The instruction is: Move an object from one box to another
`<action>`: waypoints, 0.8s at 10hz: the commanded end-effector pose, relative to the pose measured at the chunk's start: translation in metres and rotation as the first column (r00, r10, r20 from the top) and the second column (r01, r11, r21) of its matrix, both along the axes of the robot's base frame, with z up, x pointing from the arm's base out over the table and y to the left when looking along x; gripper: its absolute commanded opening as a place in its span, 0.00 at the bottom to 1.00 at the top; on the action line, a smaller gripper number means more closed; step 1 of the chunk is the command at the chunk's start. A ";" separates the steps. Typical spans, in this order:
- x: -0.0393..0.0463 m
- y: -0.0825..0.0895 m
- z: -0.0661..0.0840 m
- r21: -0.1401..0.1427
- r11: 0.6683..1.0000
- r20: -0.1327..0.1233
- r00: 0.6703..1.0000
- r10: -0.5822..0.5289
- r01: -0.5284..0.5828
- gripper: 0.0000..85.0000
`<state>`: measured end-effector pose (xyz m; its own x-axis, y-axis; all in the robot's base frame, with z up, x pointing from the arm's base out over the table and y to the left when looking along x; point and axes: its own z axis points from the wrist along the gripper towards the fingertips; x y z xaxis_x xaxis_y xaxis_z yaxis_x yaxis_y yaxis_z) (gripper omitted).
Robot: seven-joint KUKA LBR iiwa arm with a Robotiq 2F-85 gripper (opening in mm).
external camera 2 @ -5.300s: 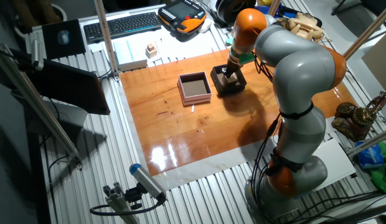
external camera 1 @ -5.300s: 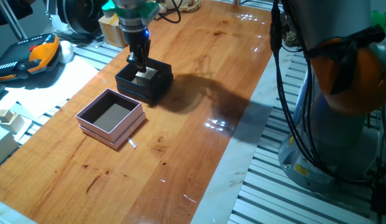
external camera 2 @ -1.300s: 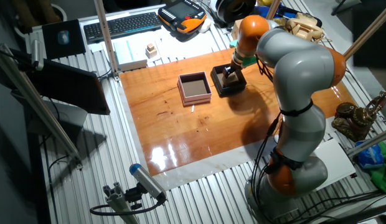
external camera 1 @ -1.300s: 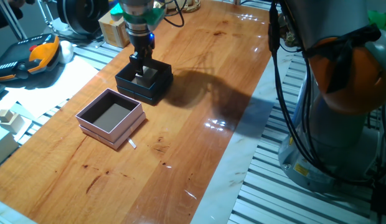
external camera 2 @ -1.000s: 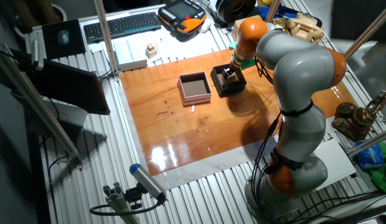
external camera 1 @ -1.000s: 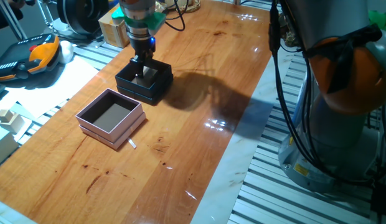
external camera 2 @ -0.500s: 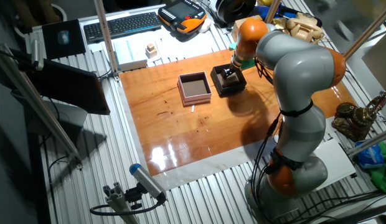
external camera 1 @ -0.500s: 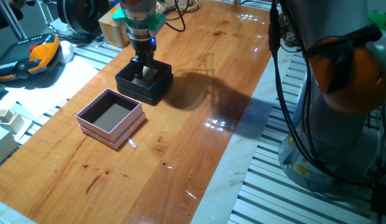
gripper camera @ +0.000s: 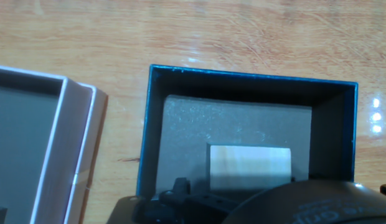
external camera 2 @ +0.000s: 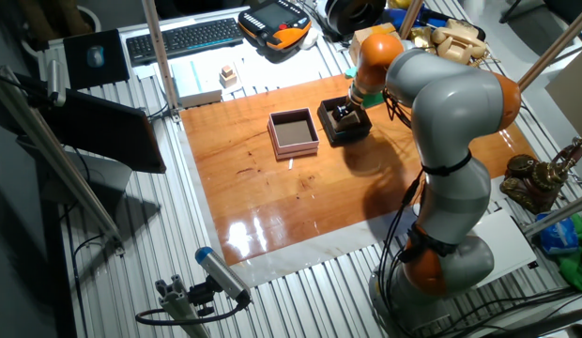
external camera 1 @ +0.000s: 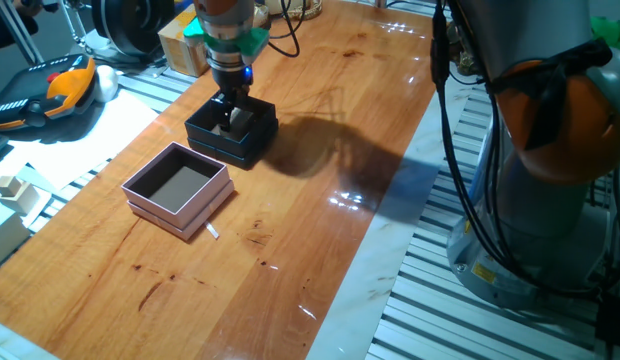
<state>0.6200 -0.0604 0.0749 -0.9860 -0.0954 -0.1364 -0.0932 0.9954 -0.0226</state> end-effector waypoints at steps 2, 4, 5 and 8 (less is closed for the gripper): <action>0.0003 0.000 -0.003 0.001 1.000 0.000 1.000 0.000 0.000 1.00; 0.0005 -0.001 -0.006 0.001 1.000 0.002 1.000 -0.002 0.002 1.00; 0.0004 0.000 -0.006 0.001 1.000 0.002 1.000 -0.002 0.002 0.80; 0.0007 0.000 -0.008 -0.001 1.000 -0.002 1.000 0.011 -0.011 0.80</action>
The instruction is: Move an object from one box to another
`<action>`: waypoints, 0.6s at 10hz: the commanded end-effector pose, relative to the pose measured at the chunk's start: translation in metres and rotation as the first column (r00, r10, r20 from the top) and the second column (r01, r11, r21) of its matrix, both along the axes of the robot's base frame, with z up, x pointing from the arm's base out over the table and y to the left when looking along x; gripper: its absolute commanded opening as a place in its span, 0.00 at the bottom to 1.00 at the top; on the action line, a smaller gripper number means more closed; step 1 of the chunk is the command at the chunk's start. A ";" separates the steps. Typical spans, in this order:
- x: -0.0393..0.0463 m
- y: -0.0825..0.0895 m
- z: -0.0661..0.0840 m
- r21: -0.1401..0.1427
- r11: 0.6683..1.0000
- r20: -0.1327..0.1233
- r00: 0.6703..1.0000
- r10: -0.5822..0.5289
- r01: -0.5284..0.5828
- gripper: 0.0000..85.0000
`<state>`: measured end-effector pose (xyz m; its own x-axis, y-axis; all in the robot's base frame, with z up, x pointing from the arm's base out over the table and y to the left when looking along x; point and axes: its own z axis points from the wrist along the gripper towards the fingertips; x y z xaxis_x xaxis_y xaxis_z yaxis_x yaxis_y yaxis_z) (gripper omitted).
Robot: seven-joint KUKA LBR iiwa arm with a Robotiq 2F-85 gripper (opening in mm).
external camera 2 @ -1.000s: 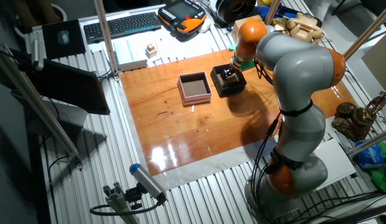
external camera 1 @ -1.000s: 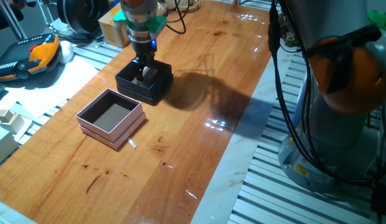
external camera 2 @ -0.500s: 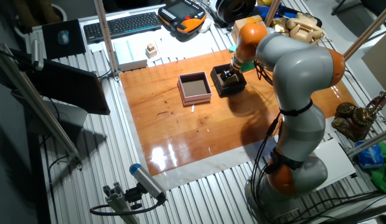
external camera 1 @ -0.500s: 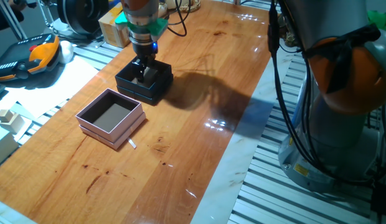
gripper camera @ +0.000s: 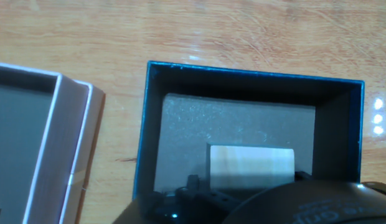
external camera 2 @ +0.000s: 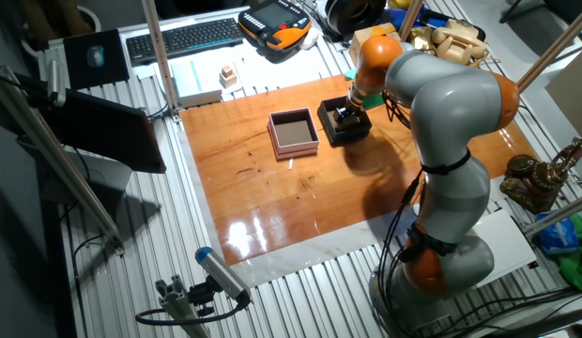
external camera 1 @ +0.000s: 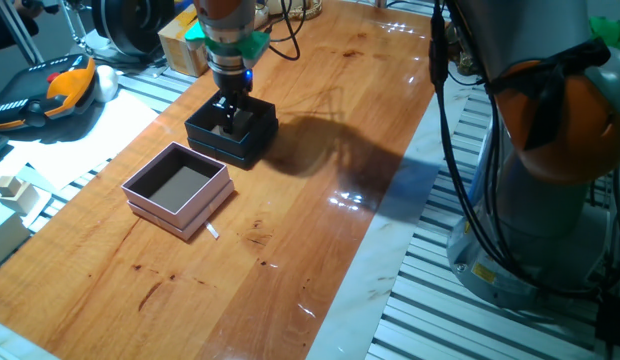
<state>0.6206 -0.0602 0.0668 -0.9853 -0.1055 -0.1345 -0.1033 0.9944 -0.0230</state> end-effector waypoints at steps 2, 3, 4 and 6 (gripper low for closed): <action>0.0002 0.000 0.000 0.000 1.000 0.002 1.000 0.002 -0.002 0.80; 0.0003 0.000 -0.001 -0.002 1.000 0.002 1.000 0.003 -0.003 0.80; 0.0003 0.000 -0.001 -0.005 1.000 0.000 1.000 0.013 -0.013 0.80; 0.0006 -0.001 0.000 -0.009 0.999 -0.011 0.999 0.032 -0.032 0.40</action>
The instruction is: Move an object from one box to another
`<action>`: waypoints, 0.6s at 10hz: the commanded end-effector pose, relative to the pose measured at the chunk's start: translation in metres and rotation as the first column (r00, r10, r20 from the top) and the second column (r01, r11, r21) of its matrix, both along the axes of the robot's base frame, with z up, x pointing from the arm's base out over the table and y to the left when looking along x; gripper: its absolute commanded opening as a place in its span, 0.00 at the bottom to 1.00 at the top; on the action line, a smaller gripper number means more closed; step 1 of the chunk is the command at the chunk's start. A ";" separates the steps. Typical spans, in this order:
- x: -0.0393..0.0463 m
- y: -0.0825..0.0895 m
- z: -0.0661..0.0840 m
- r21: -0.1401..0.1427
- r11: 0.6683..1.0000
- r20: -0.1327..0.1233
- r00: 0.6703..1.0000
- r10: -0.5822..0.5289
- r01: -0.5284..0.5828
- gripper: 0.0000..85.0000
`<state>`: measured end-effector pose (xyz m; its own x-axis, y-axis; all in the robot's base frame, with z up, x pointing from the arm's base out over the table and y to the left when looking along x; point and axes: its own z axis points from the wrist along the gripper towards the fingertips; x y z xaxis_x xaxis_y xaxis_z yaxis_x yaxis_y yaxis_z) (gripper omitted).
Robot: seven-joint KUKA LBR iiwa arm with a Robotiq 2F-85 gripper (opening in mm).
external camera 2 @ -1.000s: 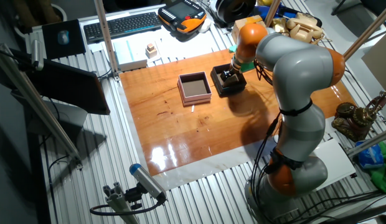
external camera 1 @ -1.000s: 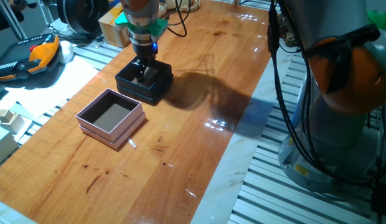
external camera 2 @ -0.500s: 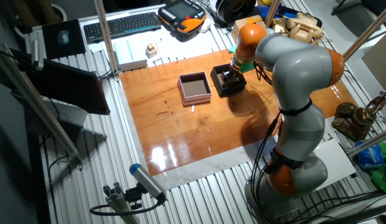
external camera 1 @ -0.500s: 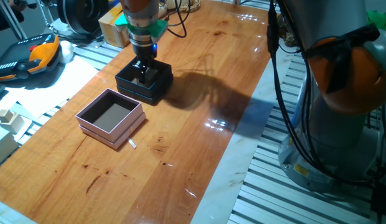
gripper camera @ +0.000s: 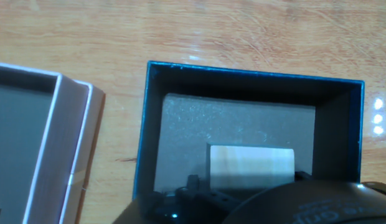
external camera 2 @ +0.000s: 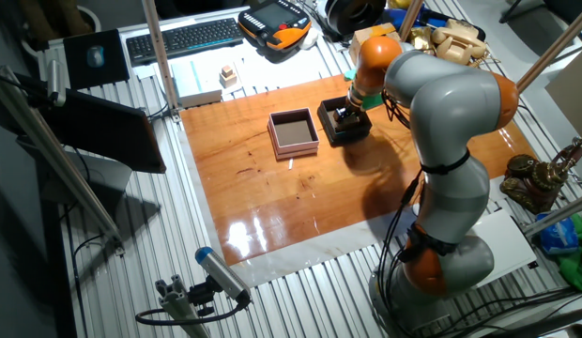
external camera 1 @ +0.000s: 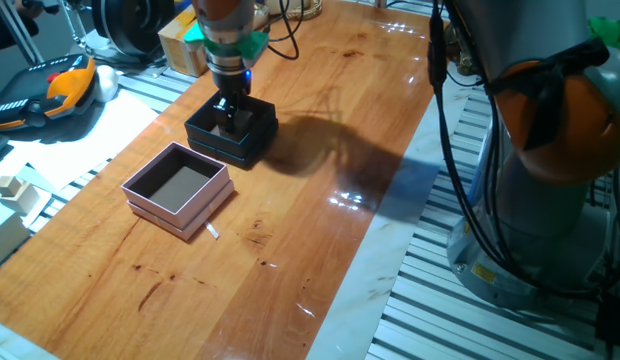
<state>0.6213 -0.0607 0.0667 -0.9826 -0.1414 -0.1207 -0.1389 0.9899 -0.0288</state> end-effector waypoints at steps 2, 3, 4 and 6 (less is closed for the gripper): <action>-0.0002 0.000 0.000 0.006 1.000 -0.010 1.000 0.010 -0.010 0.20; -0.0006 0.000 0.001 0.011 1.000 -0.013 1.000 0.010 -0.010 0.00; -0.0010 0.000 0.003 0.015 1.000 -0.011 1.000 0.004 -0.004 0.00; -0.0006 0.002 0.016 0.025 1.000 -0.019 1.000 -0.018 0.019 0.00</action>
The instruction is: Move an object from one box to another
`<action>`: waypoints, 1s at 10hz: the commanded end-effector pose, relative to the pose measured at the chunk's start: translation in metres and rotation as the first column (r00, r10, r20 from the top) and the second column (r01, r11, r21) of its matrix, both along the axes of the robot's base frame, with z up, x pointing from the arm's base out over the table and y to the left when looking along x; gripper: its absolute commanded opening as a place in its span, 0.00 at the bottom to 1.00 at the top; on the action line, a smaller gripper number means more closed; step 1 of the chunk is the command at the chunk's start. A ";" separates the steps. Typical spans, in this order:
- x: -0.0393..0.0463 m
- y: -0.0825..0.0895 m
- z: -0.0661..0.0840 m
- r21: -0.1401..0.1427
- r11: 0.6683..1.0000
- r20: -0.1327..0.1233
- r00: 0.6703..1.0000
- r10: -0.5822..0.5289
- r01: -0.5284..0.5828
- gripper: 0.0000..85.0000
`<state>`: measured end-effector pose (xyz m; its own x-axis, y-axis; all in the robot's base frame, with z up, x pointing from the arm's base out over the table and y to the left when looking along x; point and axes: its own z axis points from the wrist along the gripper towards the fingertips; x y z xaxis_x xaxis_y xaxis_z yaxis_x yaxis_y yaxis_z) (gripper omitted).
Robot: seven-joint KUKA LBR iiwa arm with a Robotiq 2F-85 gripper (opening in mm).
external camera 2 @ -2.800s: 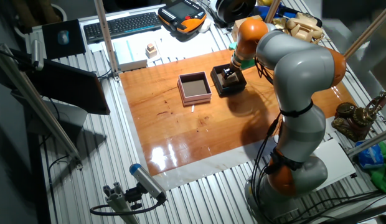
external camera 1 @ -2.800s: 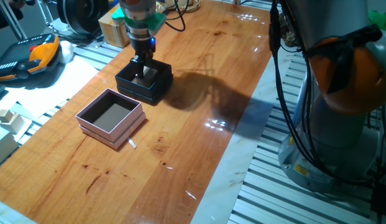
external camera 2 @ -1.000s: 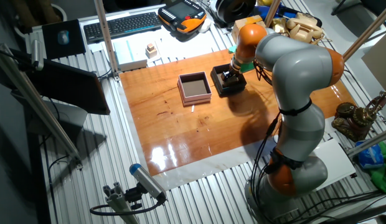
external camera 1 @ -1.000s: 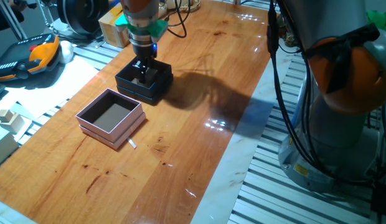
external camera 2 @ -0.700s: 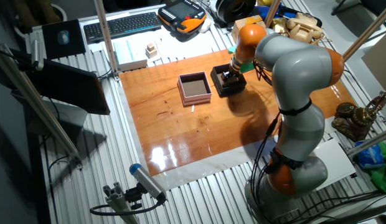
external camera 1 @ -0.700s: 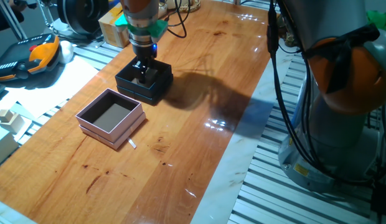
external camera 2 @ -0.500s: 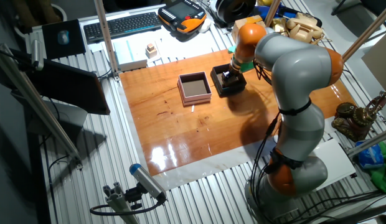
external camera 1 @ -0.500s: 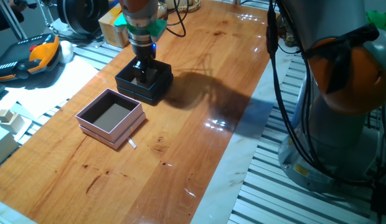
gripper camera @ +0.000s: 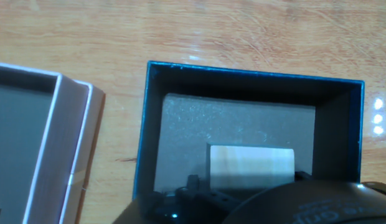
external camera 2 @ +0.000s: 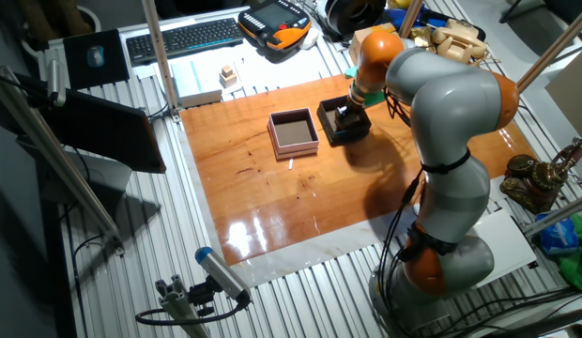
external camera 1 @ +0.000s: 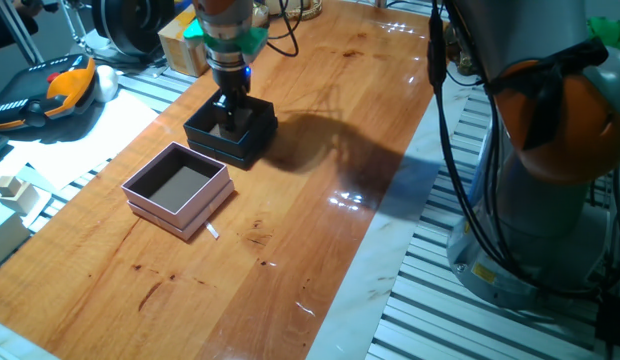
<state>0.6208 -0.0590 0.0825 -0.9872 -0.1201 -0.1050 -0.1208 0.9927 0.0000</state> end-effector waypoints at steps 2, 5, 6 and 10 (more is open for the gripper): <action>-0.0011 0.005 0.020 -0.001 1.000 -0.011 1.000 -0.021 0.021 0.00; -0.0027 0.018 0.056 -0.018 0.998 -0.035 0.998 -0.054 0.053 0.00; -0.0024 0.020 0.069 -0.026 0.998 -0.042 0.997 -0.060 0.059 0.00; -0.0040 0.037 0.088 -0.027 0.996 -0.038 0.995 -0.088 0.087 0.00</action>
